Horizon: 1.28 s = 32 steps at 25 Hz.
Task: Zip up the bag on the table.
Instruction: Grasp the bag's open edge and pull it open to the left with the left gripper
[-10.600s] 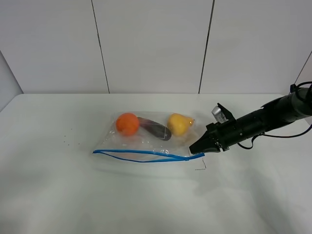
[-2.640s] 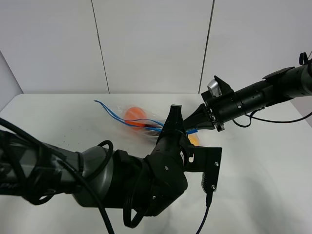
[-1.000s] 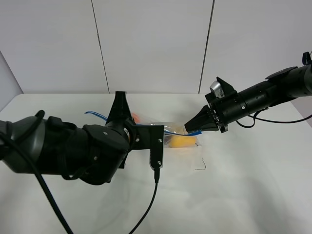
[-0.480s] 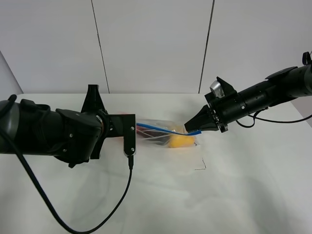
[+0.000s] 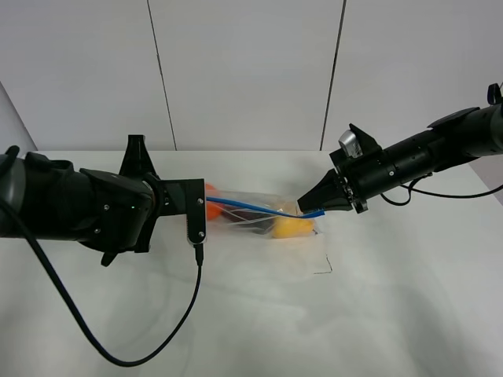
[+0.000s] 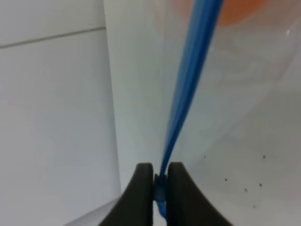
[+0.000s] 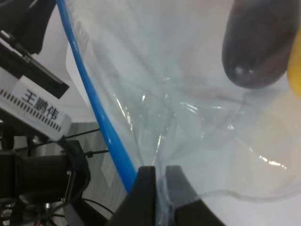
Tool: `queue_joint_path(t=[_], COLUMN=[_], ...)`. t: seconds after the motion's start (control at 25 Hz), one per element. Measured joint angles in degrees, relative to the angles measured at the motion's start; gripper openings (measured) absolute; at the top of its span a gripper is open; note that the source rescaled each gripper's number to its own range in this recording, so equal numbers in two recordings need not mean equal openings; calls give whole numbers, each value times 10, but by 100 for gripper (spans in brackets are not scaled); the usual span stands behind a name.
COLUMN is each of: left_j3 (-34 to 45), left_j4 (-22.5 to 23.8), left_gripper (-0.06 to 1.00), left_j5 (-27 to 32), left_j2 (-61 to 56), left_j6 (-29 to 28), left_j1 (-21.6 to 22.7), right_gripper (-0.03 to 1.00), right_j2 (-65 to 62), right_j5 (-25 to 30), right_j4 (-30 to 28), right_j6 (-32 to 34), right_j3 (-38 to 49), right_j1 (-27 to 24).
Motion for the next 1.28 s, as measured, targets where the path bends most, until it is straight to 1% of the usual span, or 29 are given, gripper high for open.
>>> queue_joint_path(t=[0.32, 0.72, 1.28], left_j3=[0, 0, 0], left_j4=[-3, -5, -6], left_gripper=[0, 0, 0], left_j5=[0, 5, -4], left_j2=[0, 0, 0], left_j6=[2, 4, 4], left_j1=[15, 18, 27], right_gripper=[0, 0, 0], right_j2=[0, 0, 0], right_j5=[0, 0, 0], right_j4=[-1, -4, 0], right_j6=[0, 0, 0], right_j3=[0, 0, 0], right_j1=[0, -1, -3])
